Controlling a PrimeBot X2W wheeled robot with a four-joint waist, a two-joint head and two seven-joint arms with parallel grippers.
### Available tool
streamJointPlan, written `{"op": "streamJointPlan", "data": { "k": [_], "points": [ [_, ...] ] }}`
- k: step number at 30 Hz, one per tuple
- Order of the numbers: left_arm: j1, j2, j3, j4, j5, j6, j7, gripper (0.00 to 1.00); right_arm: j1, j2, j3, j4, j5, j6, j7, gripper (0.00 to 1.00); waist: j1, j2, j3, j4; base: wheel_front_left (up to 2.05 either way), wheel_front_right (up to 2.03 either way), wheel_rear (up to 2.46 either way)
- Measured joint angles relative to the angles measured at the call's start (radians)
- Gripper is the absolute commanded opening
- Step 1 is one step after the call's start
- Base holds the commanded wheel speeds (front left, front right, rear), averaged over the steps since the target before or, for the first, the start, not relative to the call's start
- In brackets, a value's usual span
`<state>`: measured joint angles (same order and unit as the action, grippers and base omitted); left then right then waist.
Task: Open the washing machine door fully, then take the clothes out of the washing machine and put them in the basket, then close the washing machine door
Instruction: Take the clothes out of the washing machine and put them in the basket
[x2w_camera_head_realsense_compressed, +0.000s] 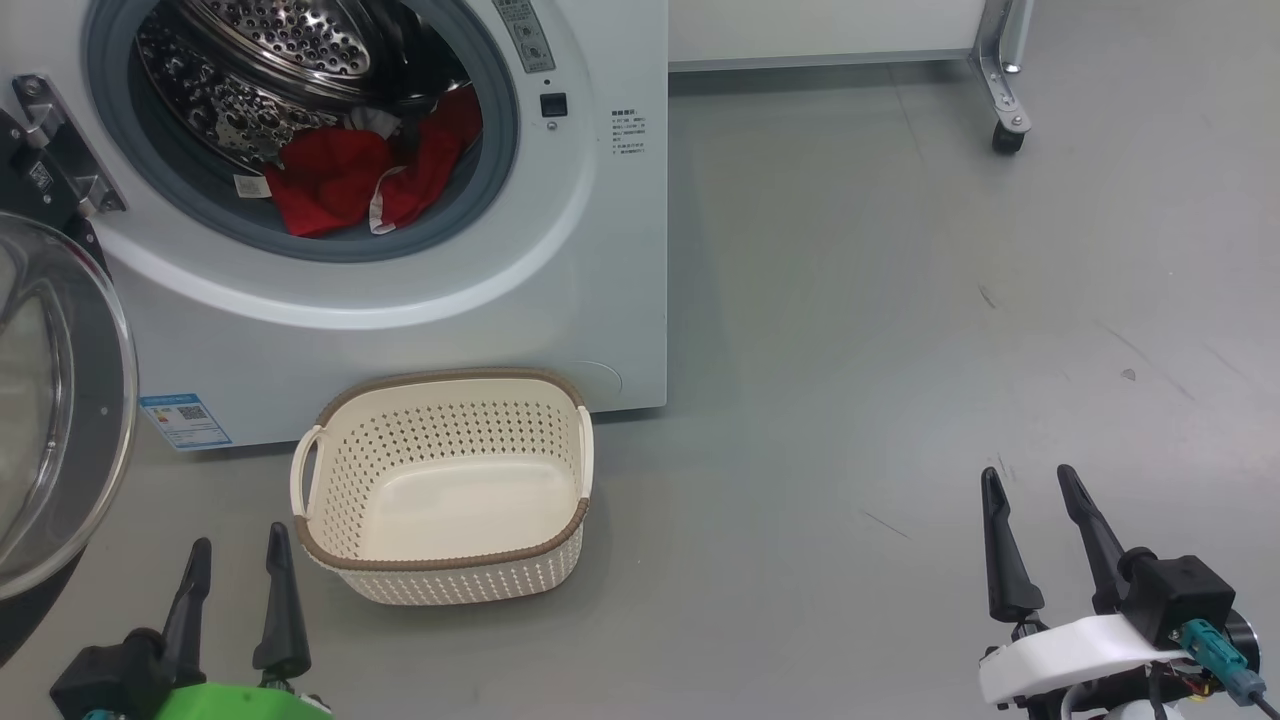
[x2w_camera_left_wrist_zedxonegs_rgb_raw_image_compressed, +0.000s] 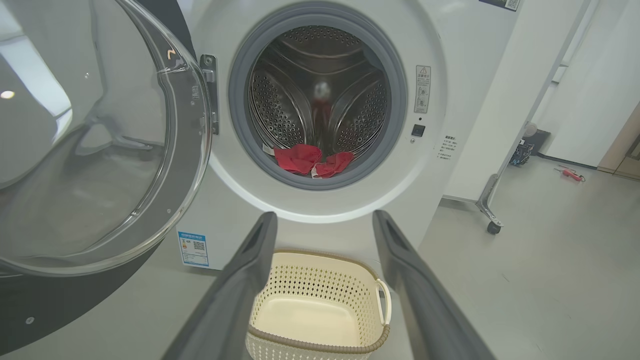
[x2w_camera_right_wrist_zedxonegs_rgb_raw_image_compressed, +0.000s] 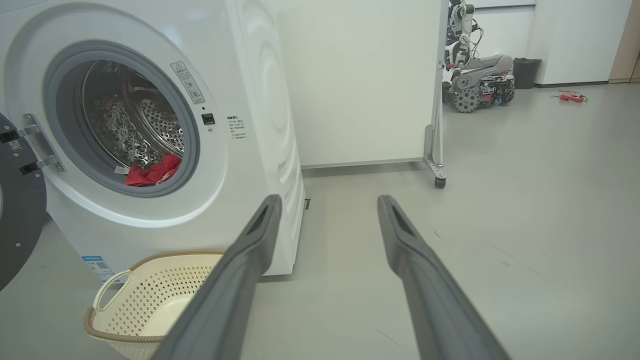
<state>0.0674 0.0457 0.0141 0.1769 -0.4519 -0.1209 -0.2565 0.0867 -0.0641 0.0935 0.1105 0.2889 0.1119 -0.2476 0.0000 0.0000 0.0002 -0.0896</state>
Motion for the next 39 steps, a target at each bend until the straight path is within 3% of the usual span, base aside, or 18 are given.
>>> {"op": "streamJointPlan", "data": {
  "k": [39],
  "points": [
    [0.003,0.007,-0.019,-0.027,-0.022,0.000,0.000,1.00,0.003,0.007,-0.002,0.006,0.000,0.001,0.000,1.00,0.0000,0.0000,0.010,0.016,0.93,-0.93,0.01]
  ]
}}
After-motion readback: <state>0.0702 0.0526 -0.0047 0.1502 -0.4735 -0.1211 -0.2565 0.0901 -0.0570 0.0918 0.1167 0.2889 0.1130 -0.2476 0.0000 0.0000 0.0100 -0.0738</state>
